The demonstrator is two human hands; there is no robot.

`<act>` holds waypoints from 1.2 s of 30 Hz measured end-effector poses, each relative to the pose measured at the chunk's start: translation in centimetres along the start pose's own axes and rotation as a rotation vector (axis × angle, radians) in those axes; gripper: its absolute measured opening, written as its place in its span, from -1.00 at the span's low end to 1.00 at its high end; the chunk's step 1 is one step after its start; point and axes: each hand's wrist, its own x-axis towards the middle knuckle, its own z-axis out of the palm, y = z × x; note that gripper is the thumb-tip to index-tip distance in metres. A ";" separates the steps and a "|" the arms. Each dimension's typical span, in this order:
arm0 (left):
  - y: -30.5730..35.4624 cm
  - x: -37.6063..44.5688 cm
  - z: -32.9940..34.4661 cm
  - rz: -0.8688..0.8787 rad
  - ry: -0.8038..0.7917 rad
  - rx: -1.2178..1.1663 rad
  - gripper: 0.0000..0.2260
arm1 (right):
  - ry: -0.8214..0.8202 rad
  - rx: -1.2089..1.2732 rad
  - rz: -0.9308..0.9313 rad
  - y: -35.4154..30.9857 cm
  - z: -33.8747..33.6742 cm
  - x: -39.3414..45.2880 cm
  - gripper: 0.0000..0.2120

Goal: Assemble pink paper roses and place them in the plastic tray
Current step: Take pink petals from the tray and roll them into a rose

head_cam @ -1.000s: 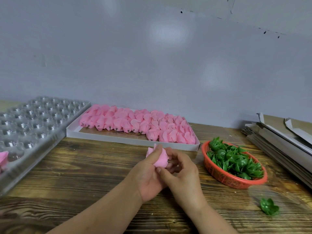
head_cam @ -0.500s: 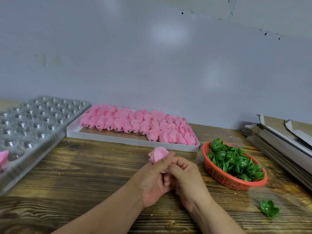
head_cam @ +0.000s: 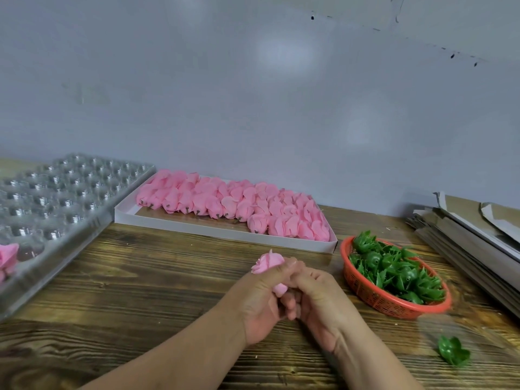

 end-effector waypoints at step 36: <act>1.1 0.2 -0.7 -0.213 0.150 -0.405 -0.57 | 0.133 -1.186 -0.954 0.5 1.0 -1.2 -0.85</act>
